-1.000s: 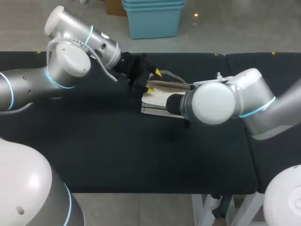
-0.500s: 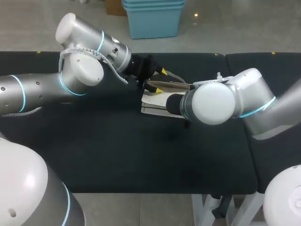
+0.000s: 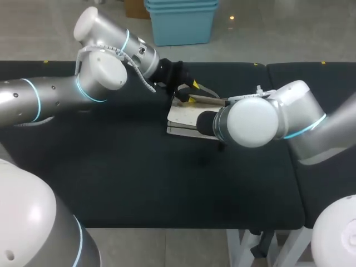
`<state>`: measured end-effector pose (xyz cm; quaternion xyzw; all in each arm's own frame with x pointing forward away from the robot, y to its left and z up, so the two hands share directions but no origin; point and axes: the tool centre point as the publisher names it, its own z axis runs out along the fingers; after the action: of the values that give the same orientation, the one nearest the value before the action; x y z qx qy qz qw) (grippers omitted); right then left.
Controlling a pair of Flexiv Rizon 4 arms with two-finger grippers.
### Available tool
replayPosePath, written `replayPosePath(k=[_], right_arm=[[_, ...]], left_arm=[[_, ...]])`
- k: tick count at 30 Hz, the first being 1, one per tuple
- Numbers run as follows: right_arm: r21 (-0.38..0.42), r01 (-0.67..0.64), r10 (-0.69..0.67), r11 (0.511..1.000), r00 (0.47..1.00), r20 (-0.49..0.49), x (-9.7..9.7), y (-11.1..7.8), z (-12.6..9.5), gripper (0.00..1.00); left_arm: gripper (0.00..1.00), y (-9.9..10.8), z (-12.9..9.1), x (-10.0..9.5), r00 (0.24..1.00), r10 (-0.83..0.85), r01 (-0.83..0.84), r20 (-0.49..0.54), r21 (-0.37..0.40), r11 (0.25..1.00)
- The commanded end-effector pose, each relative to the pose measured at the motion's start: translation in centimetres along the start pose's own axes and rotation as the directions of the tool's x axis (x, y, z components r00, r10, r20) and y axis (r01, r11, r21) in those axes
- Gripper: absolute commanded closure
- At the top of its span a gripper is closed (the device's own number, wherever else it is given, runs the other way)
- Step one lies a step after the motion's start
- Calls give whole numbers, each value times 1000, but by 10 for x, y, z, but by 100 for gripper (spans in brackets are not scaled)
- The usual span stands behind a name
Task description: Pick up the bag, open it, inspect its contents, close it, and place it on the opposite side
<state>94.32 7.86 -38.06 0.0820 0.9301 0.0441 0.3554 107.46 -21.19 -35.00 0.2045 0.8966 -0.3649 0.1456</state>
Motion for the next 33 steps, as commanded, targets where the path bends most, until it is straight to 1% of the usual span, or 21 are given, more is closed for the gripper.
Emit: replayPosePath(k=[1,7,8,10,11,12,13,14,16,21,28,29,30,31,33], right_arm=[[-4,-1,1,1000,1000,6,3,-1,2,100],[-4,-1,1,1000,1000,6,3,-1,2,100],[-4,-1,1,1000,1000,6,3,-1,2,100],[-4,-1,1,1000,1000,6,3,-1,2,100],[-4,-1,1,1000,1000,6,3,-1,2,100],[-4,-1,1,1000,1000,6,3,-1,2,100],[-4,-1,1,1000,1000,6,3,-1,2,100],[-4,-1,1,1000,1000,6,3,-1,2,100],[-4,-1,1,1000,1000,6,3,-1,2,100],[-4,-1,1,1000,1000,6,3,-1,2,100],[-19,8,-9,1000,1000,-11,1,0,-1,100],[-27,13,-13,1000,1000,-22,0,2,-3,72],[-29,15,-15,999,1000,-26,0,2,-4,53],[-36,17,-19,999,999,-33,0,3,-6,0],[-47,18,-20,999,999,-50,-1,5,-12,0]], left_arm=[[53,7,5,-5,1000,-6,6,-17,24,1000],[54,9,7,-7,1000,-16,17,-23,26,1000],[55,9,7,-7,1000,-17,17,-23,25,1000],[62,9,8,-7,999,-21,22,-26,29,999],[66,9,8,-7,999,-22,22,-26,29,999],[75,9,8,-8,999,-23,24,-26,30,999],[96,9,8,-8,999,-25,26,-26,30,999],[100,9,9,-8,999,-26,27,-27,30,999],[100,10,10,-7,999,-35,36,-33,30,999],[100,11,7,-8,997,-68,71,-47,71,995],[100,3,-2,-11,996,-76,80,-46,86,993],[100,1,-4,-11,996,-78,81,-46,88,993],[100,0,-4,-11,995,-81,86,-50,94,992],[100,-1,-6,-12,995,-83,88,-49,94,992],[100,-4,-9,-14,995,-90,94,-43,90,992]])
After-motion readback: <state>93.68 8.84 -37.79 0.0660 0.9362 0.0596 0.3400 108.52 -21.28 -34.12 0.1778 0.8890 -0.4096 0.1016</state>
